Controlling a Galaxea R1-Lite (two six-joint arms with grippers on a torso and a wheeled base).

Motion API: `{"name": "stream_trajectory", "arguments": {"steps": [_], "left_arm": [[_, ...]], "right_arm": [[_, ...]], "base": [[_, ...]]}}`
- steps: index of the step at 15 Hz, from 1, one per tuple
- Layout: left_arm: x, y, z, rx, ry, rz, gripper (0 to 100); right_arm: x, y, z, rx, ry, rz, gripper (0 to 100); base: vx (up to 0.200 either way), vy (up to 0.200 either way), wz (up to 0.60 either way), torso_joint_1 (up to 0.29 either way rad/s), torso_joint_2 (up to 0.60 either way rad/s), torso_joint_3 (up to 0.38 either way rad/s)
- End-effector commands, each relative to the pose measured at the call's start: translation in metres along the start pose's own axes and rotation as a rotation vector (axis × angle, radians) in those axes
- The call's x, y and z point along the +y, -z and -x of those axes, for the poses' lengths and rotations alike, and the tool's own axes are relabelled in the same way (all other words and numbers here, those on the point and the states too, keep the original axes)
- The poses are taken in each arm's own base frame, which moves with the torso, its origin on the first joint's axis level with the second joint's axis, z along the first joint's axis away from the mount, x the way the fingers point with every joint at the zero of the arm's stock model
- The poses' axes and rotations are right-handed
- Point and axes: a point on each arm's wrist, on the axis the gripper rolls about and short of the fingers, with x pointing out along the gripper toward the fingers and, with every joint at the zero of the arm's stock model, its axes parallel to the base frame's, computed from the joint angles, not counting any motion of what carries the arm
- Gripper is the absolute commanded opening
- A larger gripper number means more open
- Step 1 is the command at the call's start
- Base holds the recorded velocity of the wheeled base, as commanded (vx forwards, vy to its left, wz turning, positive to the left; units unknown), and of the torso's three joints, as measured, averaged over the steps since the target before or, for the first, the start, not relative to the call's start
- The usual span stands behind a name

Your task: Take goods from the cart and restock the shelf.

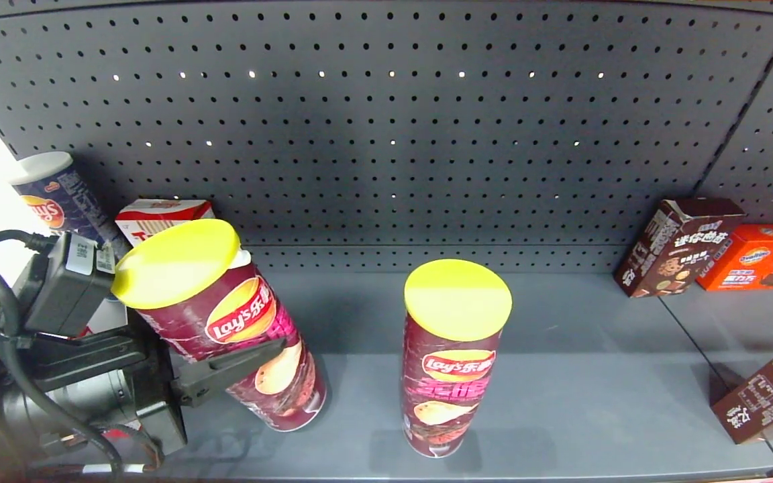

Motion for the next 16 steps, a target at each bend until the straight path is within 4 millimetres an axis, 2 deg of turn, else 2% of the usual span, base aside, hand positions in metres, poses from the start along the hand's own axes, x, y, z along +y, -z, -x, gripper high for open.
{"name": "stream_trajectory", "arguments": {"steps": [1,3,7,9,14,16], "left_arm": [[-0.001,0.001,0.001,0.003,0.000,0.003,0],[0.001,-0.003,0.002,-0.006,-0.042,-0.002,0],[0.004,-0.014,-0.005,-0.034,-0.016,-0.022,0],[0.012,-0.013,-0.018,-0.013,-0.021,-0.017,0],[0.044,-0.034,-0.075,-0.053,0.021,-0.074,0],[0.048,-0.042,-0.095,-0.020,0.086,-0.051,0]], "right_arm": [[0.000,0.001,0.001,-0.020,0.005,0.000,100],[0.000,0.001,0.001,-0.020,0.003,0.000,100],[0.000,0.001,0.001,-0.020,0.003,0.000,100],[0.000,0.001,0.001,-0.019,0.005,0.000,100],[0.000,0.001,0.001,-0.019,0.005,0.000,100],[0.000,0.001,0.001,-0.020,0.003,0.000,100]], "base": [[0.000,0.000,0.00,0.000,0.00,0.000],[0.000,0.000,0.00,0.000,0.00,0.000],[0.000,0.000,0.00,0.000,0.00,0.000],[0.000,0.000,0.00,0.000,0.00,0.000],[0.000,0.000,0.00,0.000,0.00,0.000],[0.000,0.000,0.00,0.000,0.00,0.000]]}}
